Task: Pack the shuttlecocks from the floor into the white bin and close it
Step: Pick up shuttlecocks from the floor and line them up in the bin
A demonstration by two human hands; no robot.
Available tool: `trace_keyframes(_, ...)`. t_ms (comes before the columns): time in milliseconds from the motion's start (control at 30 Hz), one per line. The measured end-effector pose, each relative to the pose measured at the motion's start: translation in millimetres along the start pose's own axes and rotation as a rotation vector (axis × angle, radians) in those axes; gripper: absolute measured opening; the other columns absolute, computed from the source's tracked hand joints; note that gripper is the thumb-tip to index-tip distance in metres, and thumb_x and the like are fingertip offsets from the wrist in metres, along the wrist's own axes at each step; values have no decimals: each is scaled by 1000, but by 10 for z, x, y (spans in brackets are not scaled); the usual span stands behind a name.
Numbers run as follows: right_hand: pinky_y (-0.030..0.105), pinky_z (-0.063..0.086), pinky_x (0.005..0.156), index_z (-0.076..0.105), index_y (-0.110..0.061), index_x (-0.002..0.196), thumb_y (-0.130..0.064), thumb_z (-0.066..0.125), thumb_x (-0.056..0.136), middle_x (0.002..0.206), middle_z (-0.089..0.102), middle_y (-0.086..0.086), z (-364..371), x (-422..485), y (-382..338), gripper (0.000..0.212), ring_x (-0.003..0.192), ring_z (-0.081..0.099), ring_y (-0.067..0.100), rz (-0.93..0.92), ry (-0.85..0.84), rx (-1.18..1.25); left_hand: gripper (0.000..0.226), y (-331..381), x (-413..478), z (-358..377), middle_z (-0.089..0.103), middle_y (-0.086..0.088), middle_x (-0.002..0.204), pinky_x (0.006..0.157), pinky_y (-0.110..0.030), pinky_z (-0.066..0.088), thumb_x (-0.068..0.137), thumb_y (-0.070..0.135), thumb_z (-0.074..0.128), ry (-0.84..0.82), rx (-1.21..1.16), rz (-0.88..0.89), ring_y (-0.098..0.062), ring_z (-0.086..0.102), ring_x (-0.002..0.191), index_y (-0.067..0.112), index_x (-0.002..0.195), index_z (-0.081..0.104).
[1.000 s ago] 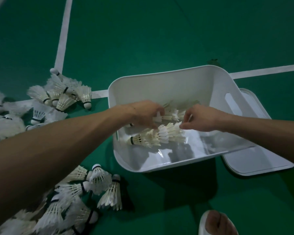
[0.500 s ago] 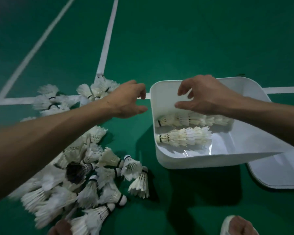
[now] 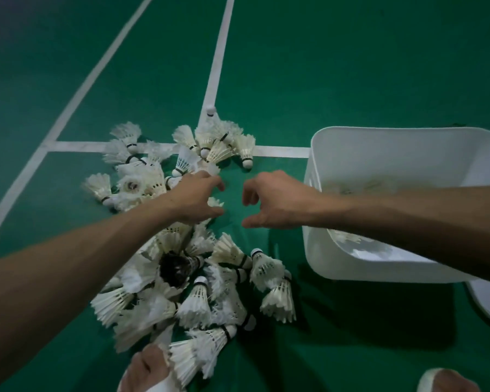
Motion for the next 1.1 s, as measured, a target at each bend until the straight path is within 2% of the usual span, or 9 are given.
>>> trace_keyframes(133,27,49,79,60,-16,116,-40,76,77,111,66,2,299,69,0,49,88,60,16,9,-160,-11,64,-245,-31,145,39,-3,143,104,-48,37,85,44,63,-16,43,-67,-29,38,128,30,140,34)
trace_keyframes(233,26,47,74,56,-17,121,-40,78,75,118,62,2,480,56,26,56,90,62,18,7,-294,-33,66,-291,-27,208,43,-4,142,99,-36,41,87,21,65,-49,-49,-19,-23,47,123,28,143,31)
trace_keyframes(367,31,49,82,51,-19,127,-30,81,74,120,61,6,620,69,63,63,102,59,24,15,-412,-52,81,-259,34,240,38,-1,146,90,-31,43,80,-9,56,-49,-50,12,-22,41,127,32,144,29)
trace_keyframes(500,30,48,80,49,-17,130,-20,80,75,120,61,7,684,120,52,63,103,59,25,-6,-486,-104,86,-270,115,250,17,2,155,100,-37,42,77,-9,53,-73,22,13,-27,28,137,35,145,26)
trace_keyframes(567,31,51,78,49,-17,131,-14,76,77,119,62,7,715,131,49,60,99,61,25,-14,-515,-116,81,-275,149,248,25,0,153,103,-37,41,79,-6,56,-114,7,24,-25,34,134,33,145,28)
trace_keyframes(667,30,50,73,50,-16,130,-5,67,81,117,63,9,695,140,66,53,98,61,25,-35,-488,-109,73,-258,183,227,49,-3,133,88,-29,45,81,-5,57,-118,-44,37,-16,49,109,28,142,33)
trace_keyframes(733,28,44,71,51,-15,129,2,59,83,118,62,9,635,152,88,50,100,59,25,-40,-427,-111,68,-255,203,220,56,-4,123,79,-25,42,83,-2,58,-109,-32,51,-12,48,95,27,140,36)
trace_keyframes(900,30,42,70,53,-13,125,7,53,82,110,61,8,460,175,124,47,100,57,26,-26,-306,-102,67,-250,191,224,55,-2,129,91,-30,44,85,3,63,-190,-7,63,-16,53,107,28,142,35)
trace_keyframes(1100,40,56,72,45,-27,122,7,48,83,116,58,7,122,226,161,53,89,61,23,11,-155,113,60,-229,173,50,62,-2,112,77,-22,41,87,6,62,-80,-125,65,-9,53,86,28,137,40)
Point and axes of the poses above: each hand's wrist, its own x-axis towards the middle knuckle, its own z-axis out of the palm, y = z × x, the point moved 3 cm from there along x, towards the middle knuckle
